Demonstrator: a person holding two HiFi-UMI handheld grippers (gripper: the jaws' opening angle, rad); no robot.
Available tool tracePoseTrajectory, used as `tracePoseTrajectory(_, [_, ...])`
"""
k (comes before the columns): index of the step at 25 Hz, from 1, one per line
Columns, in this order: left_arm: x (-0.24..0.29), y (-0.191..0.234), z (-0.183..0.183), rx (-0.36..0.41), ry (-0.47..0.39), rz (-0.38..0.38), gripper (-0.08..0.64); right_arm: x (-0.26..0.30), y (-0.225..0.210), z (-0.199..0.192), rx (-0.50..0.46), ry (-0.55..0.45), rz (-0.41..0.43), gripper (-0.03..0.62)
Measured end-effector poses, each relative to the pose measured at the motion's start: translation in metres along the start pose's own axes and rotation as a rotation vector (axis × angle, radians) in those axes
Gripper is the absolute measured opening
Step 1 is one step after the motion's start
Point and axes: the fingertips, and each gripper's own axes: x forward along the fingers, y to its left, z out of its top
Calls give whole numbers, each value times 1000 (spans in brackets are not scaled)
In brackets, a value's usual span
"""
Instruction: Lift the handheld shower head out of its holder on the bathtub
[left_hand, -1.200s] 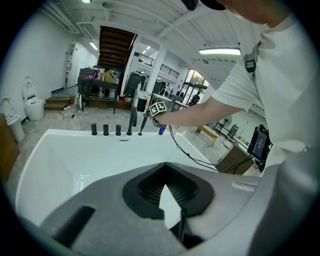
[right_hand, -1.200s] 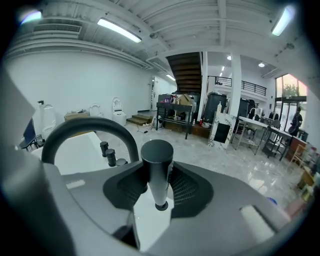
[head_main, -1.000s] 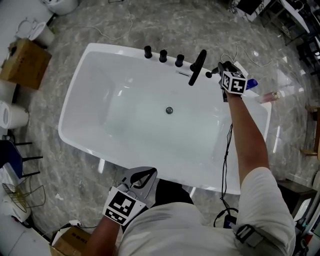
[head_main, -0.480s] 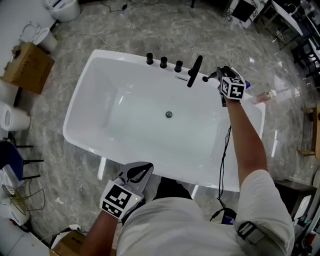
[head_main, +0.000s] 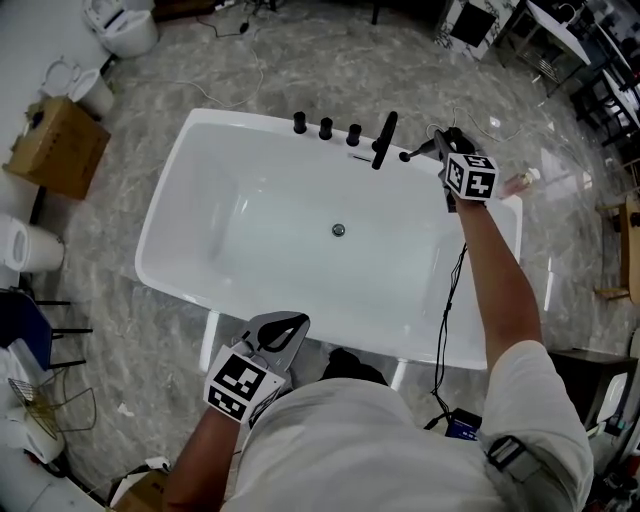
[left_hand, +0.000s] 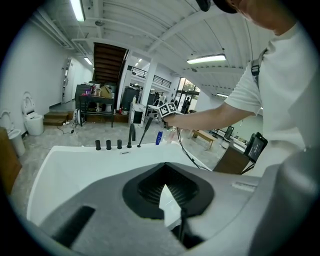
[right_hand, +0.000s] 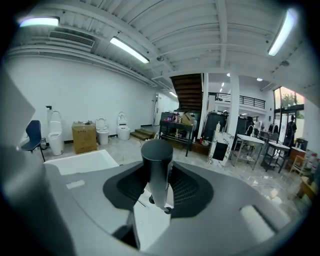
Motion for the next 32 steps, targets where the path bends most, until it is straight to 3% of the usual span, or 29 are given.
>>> tracePoseTrajectory(17, [-39,-21,-4,57,-56,-48,6,-119,36,68,-40,-129,9,144])
tracePoseTrajectory(32, [-87,-45,-35,88,-73,-88,8,-227,81,99,-67,-226,-26,144])
